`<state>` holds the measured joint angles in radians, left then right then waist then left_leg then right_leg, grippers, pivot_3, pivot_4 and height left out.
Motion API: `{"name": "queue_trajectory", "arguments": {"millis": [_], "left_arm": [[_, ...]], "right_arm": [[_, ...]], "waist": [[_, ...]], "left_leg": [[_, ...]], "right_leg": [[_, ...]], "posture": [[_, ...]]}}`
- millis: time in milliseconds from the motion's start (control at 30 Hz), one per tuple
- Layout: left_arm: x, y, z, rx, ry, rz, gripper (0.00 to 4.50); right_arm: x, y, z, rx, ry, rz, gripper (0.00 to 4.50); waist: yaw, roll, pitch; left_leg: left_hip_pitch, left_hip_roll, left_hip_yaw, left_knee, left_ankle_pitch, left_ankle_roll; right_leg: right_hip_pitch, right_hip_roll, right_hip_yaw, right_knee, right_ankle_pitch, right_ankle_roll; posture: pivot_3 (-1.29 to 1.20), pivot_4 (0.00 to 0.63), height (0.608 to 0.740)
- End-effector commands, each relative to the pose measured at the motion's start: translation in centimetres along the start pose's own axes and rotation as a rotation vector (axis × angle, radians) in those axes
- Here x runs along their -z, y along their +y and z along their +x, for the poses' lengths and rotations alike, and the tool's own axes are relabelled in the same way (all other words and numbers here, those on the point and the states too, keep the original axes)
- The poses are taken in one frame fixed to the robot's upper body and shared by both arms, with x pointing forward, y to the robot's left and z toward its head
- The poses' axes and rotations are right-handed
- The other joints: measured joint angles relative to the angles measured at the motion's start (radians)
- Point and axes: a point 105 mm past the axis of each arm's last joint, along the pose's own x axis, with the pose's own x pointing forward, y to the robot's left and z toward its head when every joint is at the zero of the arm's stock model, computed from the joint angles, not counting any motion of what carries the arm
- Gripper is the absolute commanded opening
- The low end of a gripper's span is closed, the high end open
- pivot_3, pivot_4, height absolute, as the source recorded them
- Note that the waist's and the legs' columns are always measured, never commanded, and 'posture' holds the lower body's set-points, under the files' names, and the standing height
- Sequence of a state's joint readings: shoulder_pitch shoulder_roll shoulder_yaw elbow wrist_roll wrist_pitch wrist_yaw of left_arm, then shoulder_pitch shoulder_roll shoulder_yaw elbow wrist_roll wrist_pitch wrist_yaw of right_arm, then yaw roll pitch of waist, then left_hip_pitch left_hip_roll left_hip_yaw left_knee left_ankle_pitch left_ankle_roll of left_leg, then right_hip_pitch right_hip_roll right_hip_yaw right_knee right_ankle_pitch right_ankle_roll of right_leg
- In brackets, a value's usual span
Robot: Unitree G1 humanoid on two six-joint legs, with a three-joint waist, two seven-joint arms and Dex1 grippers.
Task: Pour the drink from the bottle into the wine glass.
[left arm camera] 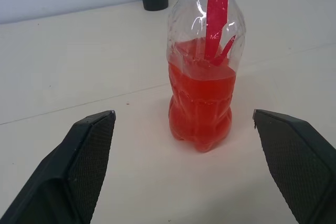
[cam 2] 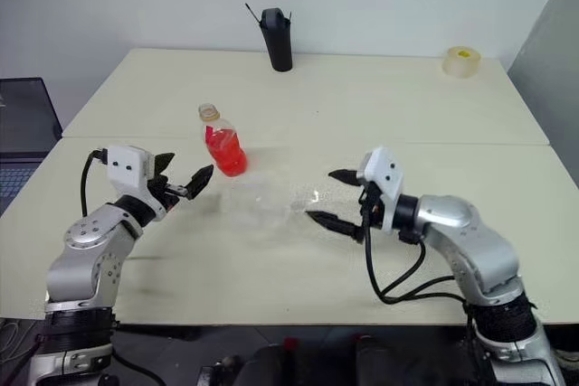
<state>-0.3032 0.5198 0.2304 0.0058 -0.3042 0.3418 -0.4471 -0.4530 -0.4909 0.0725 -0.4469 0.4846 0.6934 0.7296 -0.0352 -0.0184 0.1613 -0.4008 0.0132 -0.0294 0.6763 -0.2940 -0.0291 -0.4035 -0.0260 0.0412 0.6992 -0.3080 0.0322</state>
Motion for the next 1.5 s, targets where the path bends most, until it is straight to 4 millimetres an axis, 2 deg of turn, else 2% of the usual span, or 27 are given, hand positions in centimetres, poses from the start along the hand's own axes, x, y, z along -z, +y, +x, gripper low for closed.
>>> {"name": "queue_trajectory", "arguments": {"millis": [33,267,500,633,733,833,1000,1133,1233,1500], "left_arm": [[-1.5,-0.3,0.6,0.009,-0.057,0.032,4.50],[-2.4,0.6,0.6,-0.020,-0.088,0.057,4.50],[-2.4,0.9,0.7,-0.038,-0.093,0.059,4.50],[-1.9,0.0,0.7,0.029,-0.052,0.043,4.50],[-1.1,-1.7,-0.2,0.206,0.008,0.091,4.50],[-1.6,-1.5,-1.8,0.352,0.044,0.119,4.50],[-2.7,-1.0,-4.5,0.505,0.122,0.191,4.50],[-1.6,-1.7,-7.3,0.677,0.324,0.301,4.50],[-2.0,-2.7,-8.3,0.763,0.381,0.287,4.50],[-0.3,-3.2,-9.6,0.817,0.477,0.279,4.50]], "right_arm": [[-1.4,-1.1,0.3,0.076,-0.051,-0.048,4.49],[-1.9,-0.9,1.0,0.135,-0.082,-0.054,4.49],[-1.9,-0.8,1.5,0.146,-0.084,-0.065,4.49],[-1.8,0.7,0.1,-0.021,0.063,-0.147,4.49],[-1.6,2.6,-0.6,-0.191,0.217,-0.286,4.49],[-0.8,3.7,-0.5,-0.324,0.348,-0.434,4.49],[-0.8,5.4,1.1,-0.474,0.376,-0.515,4.49],[-1.1,6.2,2.6,-0.542,0.383,-0.515,4.49],[-1.0,6.4,3.8,-0.570,0.398,-0.520,4.49],[1.8,6.0,7.9,-0.592,0.519,-0.570,4.49]], "waist": [[0.000,0.000,0.000],[0.002,0.000,0.000],[0.002,0.000,0.000],[0.004,0.000,0.000],[0.000,0.001,0.000],[-0.007,0.000,0.001],[-0.011,0.000,0.001],[-0.015,0.000,0.001],[-0.013,0.000,0.001],[-0.016,0.001,0.002]], "left_leg": [[0.000,0.000,0.000,0.000,0.000,0.000],[-0.001,0.000,0.000,0.000,0.000,0.000],[-0.001,0.000,0.000,0.000,0.000,0.000],[-0.001,-0.001,0.000,0.000,0.000,0.000],[-0.001,-0.001,0.000,0.000,0.000,0.000],[0.000,0.002,-0.001,-0.001,0.000,0.000],[0.000,0.002,-0.002,0.000,0.000,0.000],[-0.001,0.001,-0.002,-0.001,0.000,0.000],[-0.001,0.001,-0.002,-0.001,0.000,0.000],[-0.001,0.001,-0.002,0.000,0.000,0.000]], "right_leg": [[0.000,0.000,0.000,0.000,0.000,0.000],[0.000,-0.001,0.000,0.000,0.000,0.000],[0.000,-0.001,0.000,0.000,0.000,0.000],[0.000,0.000,0.000,0.000,0.000,0.000],[-0.001,0.000,0.000,-0.001,0.000,0.000],[-0.001,0.002,-0.001,-0.001,0.000,0.000],[-0.001,0.003,-0.001,0.000,-0.001,-0.001],[-0.001,0.001,-0.001,-0.001,-0.001,-0.001],[-0.001,0.001,-0.002,-0.001,-0.001,-0.001],[-0.001,0.002,-0.002,0.000,-0.001,-0.001]], "posture": [[0.00,0.150,0.740],[0.00,0.150,0.740],[0.00,0.150,0.740],[0.00,0.150,0.740],[0.00,0.150,0.740],[0.00,0.150,0.740],[0.00,0.150,0.740],[0.00,0.150,0.740],[0.00,0.150,0.740],[0.00,0.150,0.740]]}}
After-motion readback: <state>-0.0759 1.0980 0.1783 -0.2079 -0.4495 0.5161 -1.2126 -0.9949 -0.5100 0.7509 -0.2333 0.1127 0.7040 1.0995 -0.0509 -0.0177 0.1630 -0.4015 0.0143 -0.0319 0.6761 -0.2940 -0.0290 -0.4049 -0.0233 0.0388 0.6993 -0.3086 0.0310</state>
